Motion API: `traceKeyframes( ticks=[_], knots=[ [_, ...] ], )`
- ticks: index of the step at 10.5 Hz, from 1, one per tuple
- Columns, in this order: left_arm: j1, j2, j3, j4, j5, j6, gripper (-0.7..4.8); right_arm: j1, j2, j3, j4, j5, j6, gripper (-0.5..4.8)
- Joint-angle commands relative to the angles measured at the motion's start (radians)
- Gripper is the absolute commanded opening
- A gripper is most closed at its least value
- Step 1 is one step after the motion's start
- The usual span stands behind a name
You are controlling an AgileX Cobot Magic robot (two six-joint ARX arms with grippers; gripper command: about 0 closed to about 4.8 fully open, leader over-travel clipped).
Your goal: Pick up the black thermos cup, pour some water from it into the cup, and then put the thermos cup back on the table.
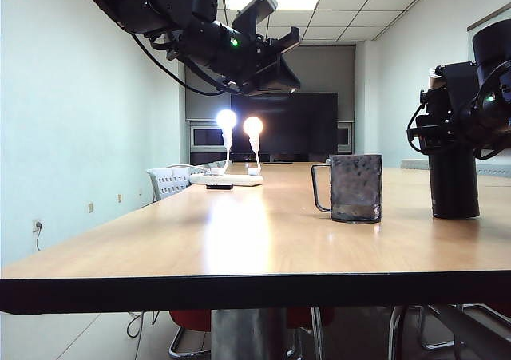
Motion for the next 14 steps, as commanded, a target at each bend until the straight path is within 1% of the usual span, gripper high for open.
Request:
traceKeyframes(
  ticks=[1, 2, 5, 8, 9, 11, 12, 13, 14],
  knots=[
    [-0.002, -0.008, 0.005, 0.007, 0.002, 0.001, -0.06, 0.000, -0.048, 0.010, -0.015, -0.004, -0.013, 4.33],
    [-0.002, -0.008, 0.005, 0.007, 0.002, 0.000, -0.06, 0.000, -0.068, 0.009, -0.055, -0.004, -0.029, 4.33],
    [-0.002, -0.010, 0.006, 0.007, 0.002, -0.003, -0.06, 0.000, -0.133, 0.009, -0.186, -0.005, -0.029, 4.32],
    [-0.002, -0.023, 0.006, 0.007, 0.002, -0.003, -0.06, 0.003, -0.196, 0.009, -0.391, -0.050, -0.025, 4.32],
    [-0.002, -0.034, 0.006, 0.006, 0.001, -0.003, -0.06, 0.004, -0.222, 0.009, -0.440, -0.050, -0.025, 4.31],
    [-0.002, -0.048, 0.006, 0.006, 0.001, -0.003, -0.06, 0.006, -0.279, 0.009, -0.505, -0.050, -0.024, 4.26],
    [-0.002, -0.074, 0.006, -0.006, 0.000, -0.004, -0.06, 0.007, -0.362, 0.009, -0.590, -0.049, 0.011, 2.91],
    [-0.002, -0.113, 0.006, -0.043, -0.012, -0.002, -0.06, 0.007, -0.438, 0.009, -0.666, -0.050, 0.047, 0.28],
    [-0.002, -0.174, 0.005, -0.090, -0.013, 0.002, -0.06, 0.007, -0.555, 0.009, -0.746, -0.077, 0.079, -0.01]
  ],
)
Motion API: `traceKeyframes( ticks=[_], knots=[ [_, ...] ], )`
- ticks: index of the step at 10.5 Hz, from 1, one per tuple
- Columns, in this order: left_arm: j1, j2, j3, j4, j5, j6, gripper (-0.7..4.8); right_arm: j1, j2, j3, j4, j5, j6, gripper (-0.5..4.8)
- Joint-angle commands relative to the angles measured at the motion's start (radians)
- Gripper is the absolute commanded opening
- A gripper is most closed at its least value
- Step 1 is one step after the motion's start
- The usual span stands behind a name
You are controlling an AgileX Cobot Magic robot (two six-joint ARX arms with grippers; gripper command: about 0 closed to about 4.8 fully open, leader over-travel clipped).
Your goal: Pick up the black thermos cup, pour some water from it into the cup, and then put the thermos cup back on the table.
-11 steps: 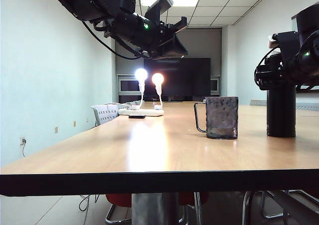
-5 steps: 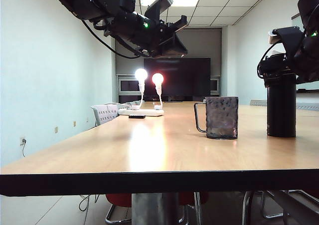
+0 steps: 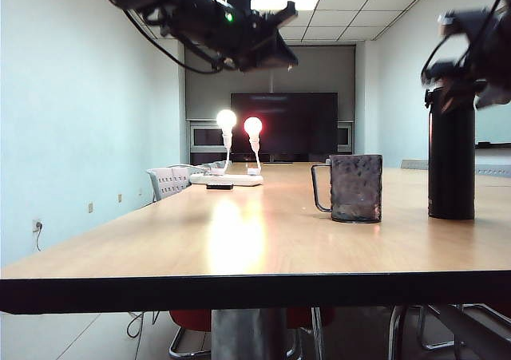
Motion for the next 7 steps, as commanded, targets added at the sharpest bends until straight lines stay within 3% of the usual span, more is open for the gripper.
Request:
traceKeyframes(
  ticks=[1, 2, 3, 4, 5, 6, 7],
  knots=[
    [-0.002, -0.263, 0.005, -0.138, -0.019, 0.008, -0.06, 0.001, -0.368, 0.006, -0.242, -0.080, 0.100, -0.01],
    [-0.002, -0.390, -0.002, -0.282, -0.034, 0.028, -0.06, 0.001, -0.517, 0.006, -0.290, -0.150, 0.100, -0.01],
    [-0.002, -0.425, -0.017, -0.311, -0.043, 0.043, -0.06, 0.001, -0.555, 0.005, -0.300, -0.150, 0.100, -0.01],
    [-0.002, -0.646, -0.209, -0.345, -0.090, 0.070, -0.06, 0.001, -0.755, -0.110, -0.290, -0.145, 0.081, -0.01],
    [-0.002, -0.823, -0.407, -0.345, -0.090, 0.070, -0.06, 0.001, -0.913, -0.330, -0.175, -0.150, 0.058, -0.01],
    [-0.002, -0.859, -0.449, -0.345, -0.091, 0.070, -0.06, 0.001, -0.944, -0.383, -0.163, -0.154, 0.058, -0.01],
    [-0.002, -1.113, -0.775, -0.304, -0.098, 0.117, -0.06, 0.000, -1.110, -0.662, -0.182, -0.152, 0.061, -0.01]
  ],
)
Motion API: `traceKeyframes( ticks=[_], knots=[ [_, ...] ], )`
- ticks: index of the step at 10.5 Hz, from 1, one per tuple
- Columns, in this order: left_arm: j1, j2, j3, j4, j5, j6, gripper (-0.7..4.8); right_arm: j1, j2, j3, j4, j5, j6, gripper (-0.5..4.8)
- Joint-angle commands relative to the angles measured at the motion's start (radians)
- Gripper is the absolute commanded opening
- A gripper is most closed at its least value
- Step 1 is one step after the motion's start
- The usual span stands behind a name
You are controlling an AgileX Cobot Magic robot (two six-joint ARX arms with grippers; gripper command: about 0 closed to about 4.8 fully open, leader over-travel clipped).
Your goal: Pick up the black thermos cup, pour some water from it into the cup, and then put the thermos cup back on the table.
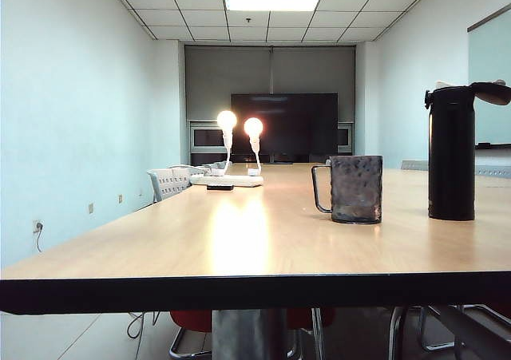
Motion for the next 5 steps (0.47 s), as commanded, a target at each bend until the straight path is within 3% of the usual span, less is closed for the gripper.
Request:
traceKeyframes(
  ticks=[1, 3, 4, 5],
  knots=[
    [-0.001, -0.361, -0.467, 0.076, -0.027, 0.053, -0.06, -0.001, -0.232, -0.362, 0.020, -0.007, 0.000, -0.01],
    [-0.001, -0.502, -0.684, 0.143, -0.046, 0.053, -0.06, -0.001, -0.261, -0.391, -0.061, -0.008, 0.001, -0.01],
    [-0.001, -0.510, -0.710, 0.167, -0.055, 0.051, -0.06, -0.001, -0.261, -0.391, -0.061, -0.008, 0.001, -0.01],
    [-0.001, -0.528, -0.840, 0.300, -0.129, 0.017, -0.06, -0.001, -0.261, -0.391, -0.061, -0.008, 0.001, -0.01]
  ],
)
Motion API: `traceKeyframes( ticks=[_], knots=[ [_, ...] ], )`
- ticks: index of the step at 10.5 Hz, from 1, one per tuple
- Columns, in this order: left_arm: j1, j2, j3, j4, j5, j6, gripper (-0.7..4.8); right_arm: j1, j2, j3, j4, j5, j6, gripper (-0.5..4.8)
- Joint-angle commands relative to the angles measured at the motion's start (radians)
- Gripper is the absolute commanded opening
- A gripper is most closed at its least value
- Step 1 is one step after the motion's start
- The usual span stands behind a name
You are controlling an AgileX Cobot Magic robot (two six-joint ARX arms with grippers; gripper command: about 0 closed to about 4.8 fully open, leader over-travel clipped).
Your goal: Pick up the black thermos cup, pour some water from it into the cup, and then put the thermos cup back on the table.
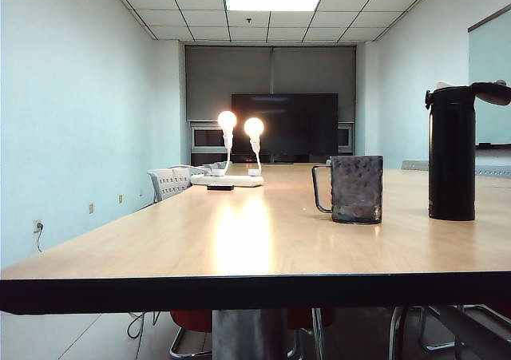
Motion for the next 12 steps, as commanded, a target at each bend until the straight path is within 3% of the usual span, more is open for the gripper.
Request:
traceKeyframes(
  ticks=[1, 2, 3, 4, 7, 11, 12],
  knots=[
    [-0.005, -0.040, -0.225, 0.209, -0.132, -0.038, -0.06, -0.001, -0.001, 0.003, 0.009, -0.001, 0.001, -0.01],
    [0.000, -0.102, -0.249, 0.198, -0.205, -0.026, -0.06, -0.001, -0.001, 0.003, 0.009, -0.002, 0.001, -0.01],
    [0.069, -0.222, -0.318, 0.187, -0.228, -0.056, -0.06, -0.002, -0.001, 0.003, 0.003, 0.000, 0.001, -0.01],
    [0.232, -0.364, -0.394, 0.175, -0.203, -0.114, -0.06, -0.002, -0.001, 0.003, 0.003, 0.000, 0.001, -0.01],
    [0.452, -0.583, -0.447, -0.020, -0.174, -0.113, -0.06, -0.002, -0.001, 0.003, 0.003, -0.001, 0.001, -0.01],
    [0.520, -0.612, -0.476, -0.034, -0.154, -0.108, -0.06, -0.002, -0.003, 0.003, 0.003, -0.001, 0.001, -0.01],
    [0.539, -0.612, -0.476, -0.066, -0.162, -0.045, -0.06, -0.002, -0.001, 0.003, 0.002, -0.001, 0.001, -0.01]
  ],
)
